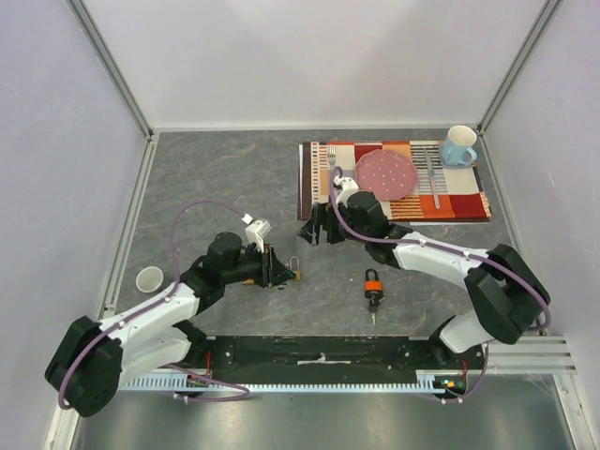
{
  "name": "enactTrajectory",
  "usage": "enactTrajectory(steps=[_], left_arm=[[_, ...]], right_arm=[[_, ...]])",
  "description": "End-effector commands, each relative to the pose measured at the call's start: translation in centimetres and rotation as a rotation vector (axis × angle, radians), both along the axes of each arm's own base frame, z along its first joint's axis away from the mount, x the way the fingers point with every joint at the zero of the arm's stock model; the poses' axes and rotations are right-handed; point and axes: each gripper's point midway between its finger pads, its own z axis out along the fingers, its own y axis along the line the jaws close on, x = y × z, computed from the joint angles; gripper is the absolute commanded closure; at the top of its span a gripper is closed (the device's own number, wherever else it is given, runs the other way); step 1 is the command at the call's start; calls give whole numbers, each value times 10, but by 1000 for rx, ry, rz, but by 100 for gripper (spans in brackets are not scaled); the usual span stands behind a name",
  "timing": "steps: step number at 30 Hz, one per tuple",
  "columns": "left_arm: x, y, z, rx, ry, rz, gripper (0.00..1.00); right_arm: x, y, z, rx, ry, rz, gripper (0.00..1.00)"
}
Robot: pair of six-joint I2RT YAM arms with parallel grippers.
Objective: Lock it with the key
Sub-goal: Place the lock at the center of the board, then place the key at the center of the board.
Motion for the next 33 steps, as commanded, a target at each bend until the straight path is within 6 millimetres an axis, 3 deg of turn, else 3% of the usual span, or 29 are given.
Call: enactTrajectory(steps=[1, 3, 10, 15, 21, 24, 27, 28, 33], left_arm=[[28, -5, 13, 35, -67, 33, 98], [34, -1, -4, 103, -14, 66, 98], [58, 8, -25, 237, 58, 172, 98], [60, 18, -54, 353, 151, 209, 98], [61, 20, -67, 393, 202, 224, 97], [62, 19, -63, 388, 198, 225, 82], [63, 19, -58, 378, 179, 231, 36], [63, 20, -56, 375, 173, 231, 29], [63, 23, -41, 348, 130, 252, 28]], right_arm=[[-1, -23, 6, -39, -34, -38, 2], [-2, -28, 6, -50, -35, -45, 2], [-8, -37, 4, -63, -31, -50, 2], [-12, -41, 1, -72, -27, -48, 2], [-9, -49, 0, -89, -22, -75, 2], [-9, -50, 3, -86, -23, -79, 2], [-9, -51, 5, -83, -29, -81, 2], [-9, -50, 6, -81, -32, -78, 2], [-8, -51, 6, -85, -30, -76, 2]])
